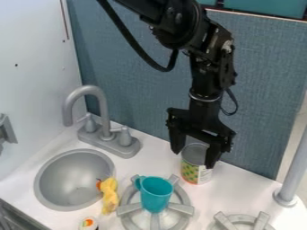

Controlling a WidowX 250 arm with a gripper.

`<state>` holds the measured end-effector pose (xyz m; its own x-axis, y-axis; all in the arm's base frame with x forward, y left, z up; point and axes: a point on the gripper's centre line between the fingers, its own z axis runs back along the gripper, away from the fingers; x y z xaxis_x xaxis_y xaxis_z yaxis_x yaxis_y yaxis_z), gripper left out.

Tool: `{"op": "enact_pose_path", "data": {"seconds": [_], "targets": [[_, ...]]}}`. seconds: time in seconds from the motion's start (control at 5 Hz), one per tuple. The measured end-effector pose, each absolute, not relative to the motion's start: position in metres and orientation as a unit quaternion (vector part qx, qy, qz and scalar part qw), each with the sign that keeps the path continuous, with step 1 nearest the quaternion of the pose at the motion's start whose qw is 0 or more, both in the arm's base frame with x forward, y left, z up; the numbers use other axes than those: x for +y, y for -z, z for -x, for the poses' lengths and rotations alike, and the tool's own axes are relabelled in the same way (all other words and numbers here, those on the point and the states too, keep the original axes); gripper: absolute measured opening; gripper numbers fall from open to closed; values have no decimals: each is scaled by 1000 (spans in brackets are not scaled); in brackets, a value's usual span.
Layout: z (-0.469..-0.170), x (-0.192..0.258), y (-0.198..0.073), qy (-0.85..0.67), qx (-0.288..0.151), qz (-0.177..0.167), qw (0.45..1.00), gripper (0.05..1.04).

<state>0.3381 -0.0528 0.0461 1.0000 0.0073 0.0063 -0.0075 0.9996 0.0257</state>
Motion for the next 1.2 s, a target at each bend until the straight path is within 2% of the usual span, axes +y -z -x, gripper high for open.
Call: {"op": "enact_pose_path", "data": {"seconds": [0.2,0.4,0.8,1.0,1.2], "targets": [[-333,-52,-35,-1,12,-16,1000,1001],[-292,-40,-25,46,37,-33,998,1001],[-230,1,-23,21,72,-78,994,1001],[-222,27,-11,13,60,-79,995,1001],[-222,49,12,11,64,-75,995,1001]]}}
